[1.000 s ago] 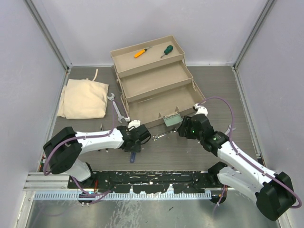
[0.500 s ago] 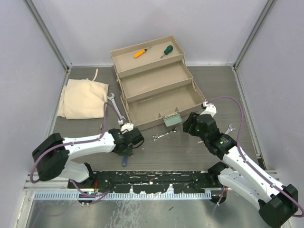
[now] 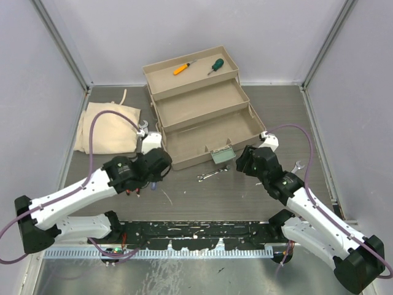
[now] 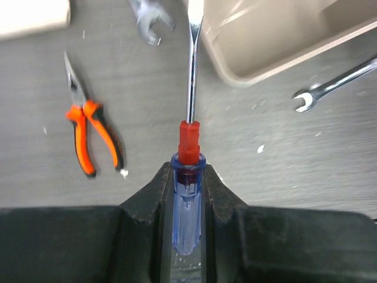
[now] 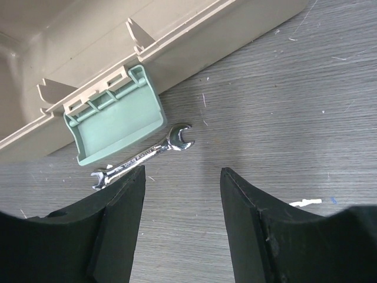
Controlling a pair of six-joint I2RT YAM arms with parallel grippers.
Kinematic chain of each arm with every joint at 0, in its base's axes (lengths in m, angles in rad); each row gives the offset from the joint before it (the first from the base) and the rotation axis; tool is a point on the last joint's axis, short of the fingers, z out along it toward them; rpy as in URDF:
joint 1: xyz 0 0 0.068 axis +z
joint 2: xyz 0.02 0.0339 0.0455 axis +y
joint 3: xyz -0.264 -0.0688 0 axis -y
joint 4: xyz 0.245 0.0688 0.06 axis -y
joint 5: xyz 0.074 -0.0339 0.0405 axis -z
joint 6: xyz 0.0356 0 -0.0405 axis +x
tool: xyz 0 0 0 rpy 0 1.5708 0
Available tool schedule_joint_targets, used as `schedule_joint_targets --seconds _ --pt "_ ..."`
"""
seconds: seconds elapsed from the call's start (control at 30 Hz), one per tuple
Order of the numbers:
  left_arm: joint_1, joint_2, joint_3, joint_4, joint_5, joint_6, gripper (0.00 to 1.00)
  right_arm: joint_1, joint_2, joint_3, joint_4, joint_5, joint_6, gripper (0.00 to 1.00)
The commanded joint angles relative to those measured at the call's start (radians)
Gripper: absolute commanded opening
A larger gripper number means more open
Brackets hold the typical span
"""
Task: Sort the tools into containers
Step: Pick up the screwdriver from the center of the board, then place the screwdriver in the storage box.
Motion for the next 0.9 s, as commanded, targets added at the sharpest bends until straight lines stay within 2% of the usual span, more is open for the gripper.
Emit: schedule_joint_targets --seconds 0.0,0.23,0.4,0.63,0.77,0.87 --pt "0.035 -0.046 0.149 0.123 -0.035 0.304 0.0 -0.002 -0.032 0.016 0.041 0.005 0.024 0.59" --pt "0.203 0.0 0.277 0.288 0.217 0.559 0.0 -0.001 -0.063 0.004 0.021 0.0 0.031 0.59" --pt "0.25 0.051 0.307 0.454 0.323 0.701 0.0 -0.001 -0.088 -0.014 0.014 -0.011 0.042 0.59" --pt "0.35 0.236 0.46 0.572 0.499 0.861 0.0 -0.001 -0.118 -0.011 -0.027 -0.018 0.044 0.59" --pt "0.45 0.353 0.616 0.591 0.562 0.895 0.0 -0.001 -0.145 -0.013 -0.052 -0.015 0.055 0.59" --pt "0.505 0.473 0.785 0.534 0.612 0.942 0.0 -0.001 -0.158 -0.02 -0.064 -0.016 0.059 0.59"
